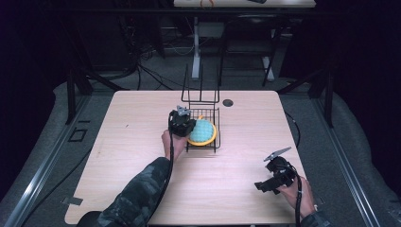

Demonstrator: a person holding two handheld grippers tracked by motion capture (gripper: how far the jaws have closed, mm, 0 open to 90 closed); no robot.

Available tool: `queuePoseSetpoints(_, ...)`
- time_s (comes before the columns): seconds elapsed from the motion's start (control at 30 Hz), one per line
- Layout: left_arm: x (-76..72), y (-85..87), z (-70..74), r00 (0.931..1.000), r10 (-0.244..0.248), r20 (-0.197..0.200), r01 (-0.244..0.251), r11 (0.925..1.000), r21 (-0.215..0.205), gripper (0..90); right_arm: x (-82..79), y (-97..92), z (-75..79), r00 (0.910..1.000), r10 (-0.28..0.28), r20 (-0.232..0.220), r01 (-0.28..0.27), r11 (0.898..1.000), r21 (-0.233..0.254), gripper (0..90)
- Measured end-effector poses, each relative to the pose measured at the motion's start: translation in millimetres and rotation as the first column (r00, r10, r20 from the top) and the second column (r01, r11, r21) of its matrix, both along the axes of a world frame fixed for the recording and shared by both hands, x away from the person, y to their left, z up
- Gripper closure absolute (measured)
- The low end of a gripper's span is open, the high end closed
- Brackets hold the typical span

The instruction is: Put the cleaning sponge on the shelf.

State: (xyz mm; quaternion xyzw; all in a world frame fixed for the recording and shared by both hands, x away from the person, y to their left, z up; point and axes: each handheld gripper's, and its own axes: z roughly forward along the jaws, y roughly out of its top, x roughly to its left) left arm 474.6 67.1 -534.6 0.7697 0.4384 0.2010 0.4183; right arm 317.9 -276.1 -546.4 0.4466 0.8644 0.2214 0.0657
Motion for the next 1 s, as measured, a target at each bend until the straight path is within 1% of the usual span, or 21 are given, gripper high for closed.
queuePoseSetpoints(0.17,1.7,-2.6,-0.2,1.0,0.006,0.002,-0.006,1.0,-0.001,84.7,-0.2,0.0,0.6,1.0,0.002,0.001,-0.002,1.0,-0.007,3.1)
queuePoseSetpoints(0.27,2.9,-3.7,0.1,0.9999,0.01,-0.006,-0.01,0.9999,-0.004,82.3,-0.2,-0.1,1.0,1.0,0.001,-0.003,-0.001,1.0,-0.003,3.1)
queuePoseSetpoints(0.3,3.4,-3.4,0.9,0.9999,0.004,-0.015,-0.004,1.0,-0.003,78.8,-0.3,-0.1,1.1,1.0,0.001,-0.004,-0.001,1.0,-0.003,3.1)
queuePoseSetpoints(0.33,3.4,-3.4,0.9,0.9999,0.004,-0.015,-0.004,1.0,-0.003,75.0,-0.3,-0.1,1.1,1.0,0.001,-0.004,-0.001,1.0,-0.003,3.1)
queuePoseSetpoints(0.37,3.7,-3.1,2.2,0.9998,0.004,-0.018,-0.004,1.0,-0.001,68.6,-0.3,-0.2,1.5,1.0,0.003,-0.002,-0.003,1.0,-0.006,3.1)
queuePoseSetpoints(0.43,3.3,-1.8,3.8,0.9991,0.001,-0.042,-0.001,1.0,-0.006,54.7,-0.3,-0.4,1.8,1.0,0.002,-0.001,-0.002,1.0,-0.005,3.1)
queuePoseSetpoints(0.47,2.7,-1.6,4.5,0.9989,0.003,-0.046,-0.003,1.0,0.0,48.4,-0.5,0.0,1.9,1.0,-0.003,-0.001,0.003,1.0,0.002,3.1)
queuePoseSetpoints(0.57,0.7,0.1,7.6,0.999,0.002,-0.046,-0.001,1.0,0.001,33.6,-0.9,0.3,1.9,1.0,-0.006,0.004,0.006,1.0,0.004,3.1)
queuePoseSetpoints(0.6,-1.3,0.8,10.5,0.9991,-0.002,-0.042,0.001,1.0,-0.002,33.6,-1.1,0.6,2.4,1.0,-0.008,0.003,0.008,1.0,0.005,3.1)
queuePoseSetpoints(0.63,-4.9,2.0,16.4,0.9997,-0.007,-0.025,0.007,1.0,-0.005,25.2,-1.3,0.7,3.1,1.0,-0.008,0.003,0.008,1.0,-0.001,3.1)
queuePoseSetpoints(0.7,-8.2,3.8,21.7,0.9998,-0.014,-0.013,0.014,0.9999,-0.008,19.5,-1.3,0.9,3.4,1.0,-0.006,0.007,0.006,1.0,0.002,3.1)
queuePoseSetpoints(0.73,-8.2,3.8,21.7,0.9998,-0.014,-0.013,0.014,0.9999,-0.008,18.0,-1.3,0.9,3.4,1.0,-0.006,0.007,0.006,1.0,0.002,3.1)
queuePoseSetpoints(0.77,-9.9,5.1,24.8,0.9998,-0.017,-0.004,0.017,0.9997,-0.018,15.0,-1.4,1.1,3.7,0.9999,-0.005,0.009,0.005,1.0,0.001,3.1)
queuePoseSetpoints(0.8,-12.2,7.8,28.6,0.9997,-0.025,-0.001,0.025,0.9995,-0.018,15.3,-1.5,1.1,3.6,0.9999,-0.005,0.009,0.005,1.0,0.001,3.1)
queuePoseSetpoints(0.9,-14.6,11.3,31.2,0.9995,-0.03,-0.005,0.03,0.9993,-0.024,14.0,-1.3,1.2,3.5,0.9999,-0.006,0.008,0.006,1.0,0.0,3.1)
queuePoseSetpoints(1.0,-19.3,21.7,34.9,0.9995,-0.029,-0.007,0.029,0.9995,-0.015,10.4,-1.3,1.1,3.3,1.0,-0.006,0.007,0.006,1.0,0.0,3.1)
